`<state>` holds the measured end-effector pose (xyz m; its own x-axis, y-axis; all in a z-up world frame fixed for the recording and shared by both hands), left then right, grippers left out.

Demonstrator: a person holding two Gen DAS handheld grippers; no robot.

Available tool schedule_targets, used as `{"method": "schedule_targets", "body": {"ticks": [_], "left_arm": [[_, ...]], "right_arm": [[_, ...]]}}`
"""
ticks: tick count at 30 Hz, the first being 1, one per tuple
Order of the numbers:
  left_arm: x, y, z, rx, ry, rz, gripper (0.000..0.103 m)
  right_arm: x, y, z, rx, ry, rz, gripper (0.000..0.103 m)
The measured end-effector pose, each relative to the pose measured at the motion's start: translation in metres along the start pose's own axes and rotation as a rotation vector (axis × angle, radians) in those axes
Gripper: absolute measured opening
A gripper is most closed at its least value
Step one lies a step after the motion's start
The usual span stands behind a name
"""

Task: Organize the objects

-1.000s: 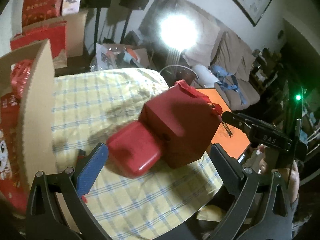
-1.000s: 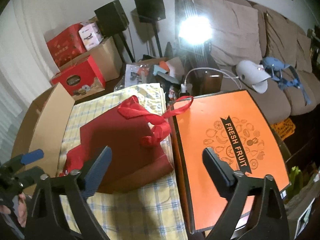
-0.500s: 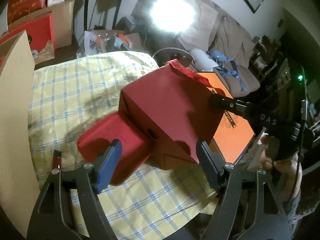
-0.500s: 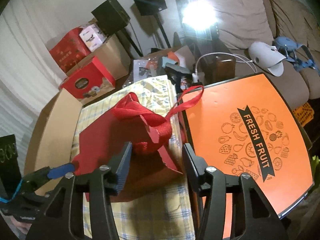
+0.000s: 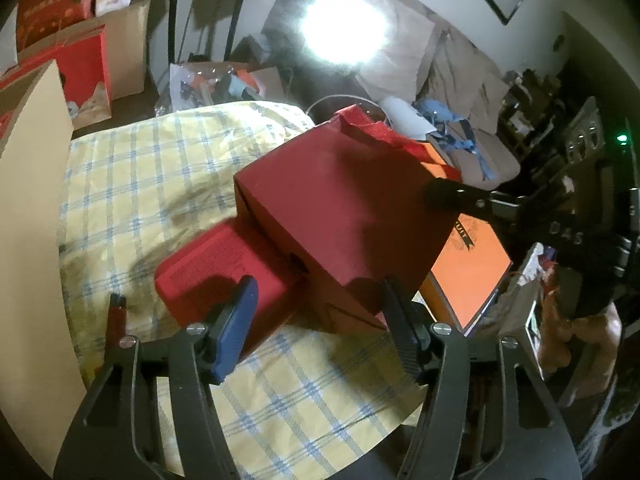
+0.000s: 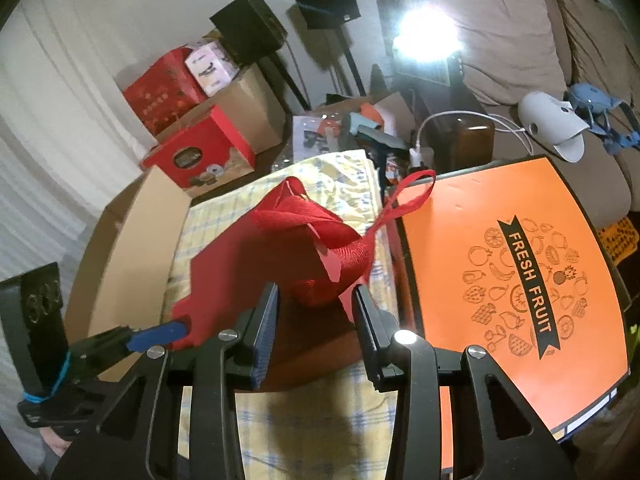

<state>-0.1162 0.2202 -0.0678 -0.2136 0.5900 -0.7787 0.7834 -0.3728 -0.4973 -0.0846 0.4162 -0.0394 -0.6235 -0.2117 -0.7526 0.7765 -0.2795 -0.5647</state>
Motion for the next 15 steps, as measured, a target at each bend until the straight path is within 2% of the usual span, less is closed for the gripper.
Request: {"method": "schedule_targets", "body": {"ticks": [10, 15], "left_arm": [[-0.013, 0.013, 0.018, -0.015, -0.051, 0.004, 0.059], [-0.015, 0.017, 0.02, -0.015, -0.076, -0.005, 0.052]], "right_arm": [[-0.023, 0.016, 0.048, -0.101, 0.022, -0.026, 0.039], [-0.03, 0.025, 0.064, -0.134, 0.037, -0.038, 0.039]]}}
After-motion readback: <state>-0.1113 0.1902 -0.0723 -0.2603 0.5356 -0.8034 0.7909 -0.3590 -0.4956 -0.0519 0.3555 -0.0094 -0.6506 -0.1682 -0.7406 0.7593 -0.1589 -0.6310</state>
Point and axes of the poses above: each gripper's, at about its wrist camera, not at the fingertips, and x roughly the way its jaws point, z to its left, y to its underside, the point moved 2 cm from there along x, roughly the way its jaws point, and after that the axes turned 2 degrees about y, right-handed, at the moved point
